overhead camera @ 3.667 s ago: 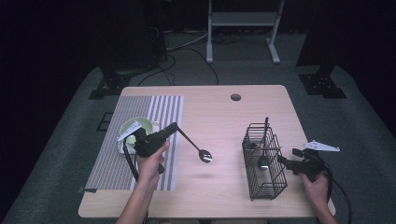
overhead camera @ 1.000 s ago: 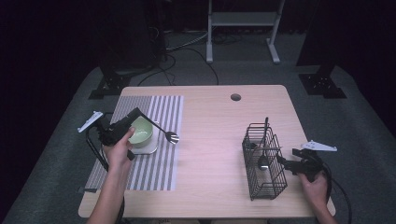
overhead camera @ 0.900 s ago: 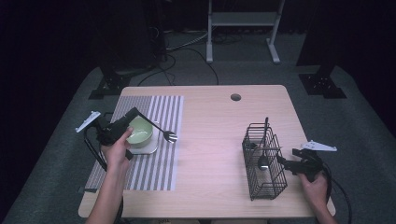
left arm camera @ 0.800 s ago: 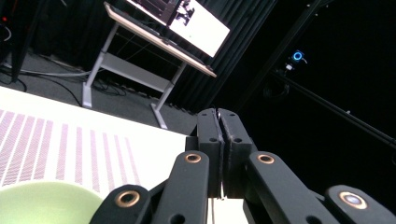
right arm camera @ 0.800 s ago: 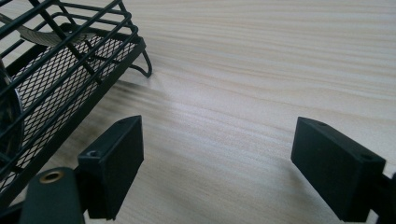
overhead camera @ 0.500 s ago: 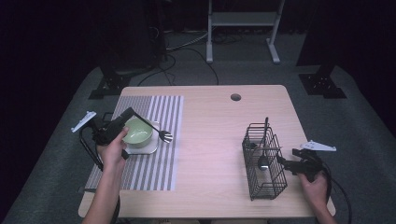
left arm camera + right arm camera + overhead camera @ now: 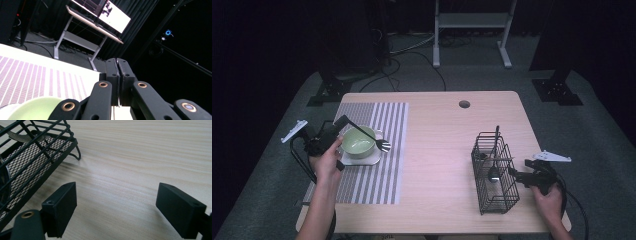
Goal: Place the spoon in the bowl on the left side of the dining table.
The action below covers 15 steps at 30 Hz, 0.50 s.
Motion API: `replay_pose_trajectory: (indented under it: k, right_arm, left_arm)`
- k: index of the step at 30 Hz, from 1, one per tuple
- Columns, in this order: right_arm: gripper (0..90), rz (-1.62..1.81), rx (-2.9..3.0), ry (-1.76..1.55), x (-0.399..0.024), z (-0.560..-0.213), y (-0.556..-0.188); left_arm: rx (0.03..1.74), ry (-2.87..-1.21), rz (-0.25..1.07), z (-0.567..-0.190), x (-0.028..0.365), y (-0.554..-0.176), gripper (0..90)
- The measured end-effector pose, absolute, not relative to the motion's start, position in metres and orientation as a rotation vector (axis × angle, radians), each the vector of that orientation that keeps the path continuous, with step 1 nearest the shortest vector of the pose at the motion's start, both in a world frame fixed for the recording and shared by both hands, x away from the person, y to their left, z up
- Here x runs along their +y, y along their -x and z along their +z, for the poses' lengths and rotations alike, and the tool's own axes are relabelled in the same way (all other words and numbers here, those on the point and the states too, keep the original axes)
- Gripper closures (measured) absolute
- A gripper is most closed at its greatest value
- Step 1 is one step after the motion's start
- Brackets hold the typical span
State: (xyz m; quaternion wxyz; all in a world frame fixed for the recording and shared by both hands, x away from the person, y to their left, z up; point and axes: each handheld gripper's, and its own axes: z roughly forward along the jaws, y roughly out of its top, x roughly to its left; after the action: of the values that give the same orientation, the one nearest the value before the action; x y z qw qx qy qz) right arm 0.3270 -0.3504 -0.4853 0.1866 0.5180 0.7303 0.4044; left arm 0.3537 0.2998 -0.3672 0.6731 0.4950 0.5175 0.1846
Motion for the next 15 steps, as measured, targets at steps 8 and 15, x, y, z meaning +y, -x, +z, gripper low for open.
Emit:
replay_pose_trajectory:
  k: [8,15]
  right_arm:
    - [16.0,1.138,2.057,-1.457,-0.350,-0.485,-0.327]
    - [16.0,1.135,2.058,-1.458,-0.350,-0.485,-0.327]
  left_arm:
    - [1.181,-1.096,0.438,-0.364,0.311,-0.352,89.0]
    - [1.194,-1.083,0.457,-0.361,0.321,-0.351,89.1]
